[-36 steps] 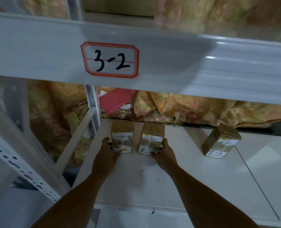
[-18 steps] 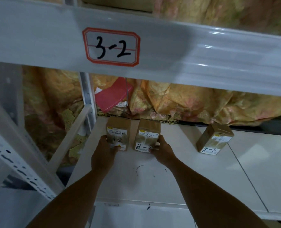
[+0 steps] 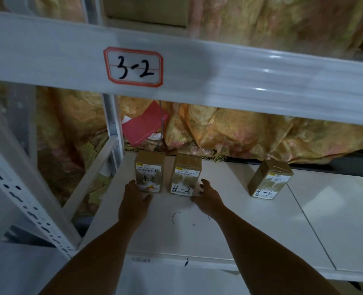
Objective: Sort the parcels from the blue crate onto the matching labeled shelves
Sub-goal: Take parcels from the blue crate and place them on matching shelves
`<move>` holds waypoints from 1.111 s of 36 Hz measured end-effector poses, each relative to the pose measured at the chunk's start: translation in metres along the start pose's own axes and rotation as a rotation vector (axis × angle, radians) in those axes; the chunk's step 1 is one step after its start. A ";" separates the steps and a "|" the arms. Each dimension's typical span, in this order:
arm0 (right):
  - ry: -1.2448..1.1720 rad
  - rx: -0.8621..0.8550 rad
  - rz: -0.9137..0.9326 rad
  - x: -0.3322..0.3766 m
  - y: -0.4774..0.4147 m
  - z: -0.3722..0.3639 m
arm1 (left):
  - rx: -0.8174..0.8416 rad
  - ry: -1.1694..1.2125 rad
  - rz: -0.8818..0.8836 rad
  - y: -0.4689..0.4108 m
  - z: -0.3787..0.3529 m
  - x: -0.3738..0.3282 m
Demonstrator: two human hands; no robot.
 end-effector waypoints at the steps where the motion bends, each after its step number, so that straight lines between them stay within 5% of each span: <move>1: 0.047 0.002 0.002 0.000 0.003 0.002 | 0.018 -0.045 0.004 0.005 0.001 0.000; 9: 0.367 0.120 0.100 0.000 0.048 0.031 | 0.140 -0.472 0.052 0.062 0.021 -0.025; 15: 0.532 0.110 0.201 0.009 0.115 0.081 | 0.131 -0.654 -0.141 0.137 0.035 -0.105; 26: 0.718 -0.046 0.237 0.016 0.251 0.183 | 0.058 -0.774 -0.414 0.277 0.057 -0.232; 40: 0.759 -0.307 0.297 0.037 0.437 0.261 | -0.062 -0.656 -0.525 0.451 0.126 -0.286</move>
Point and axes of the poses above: each hand's wrist, its own y-axis away from the middle knuckle, its own z-axis out of the back of the hand, x = y × z, the point moved 5 cm from there along -y, towards the middle knuckle, and after that the axes turned 4 degrees about z, right-handed, at the moved point
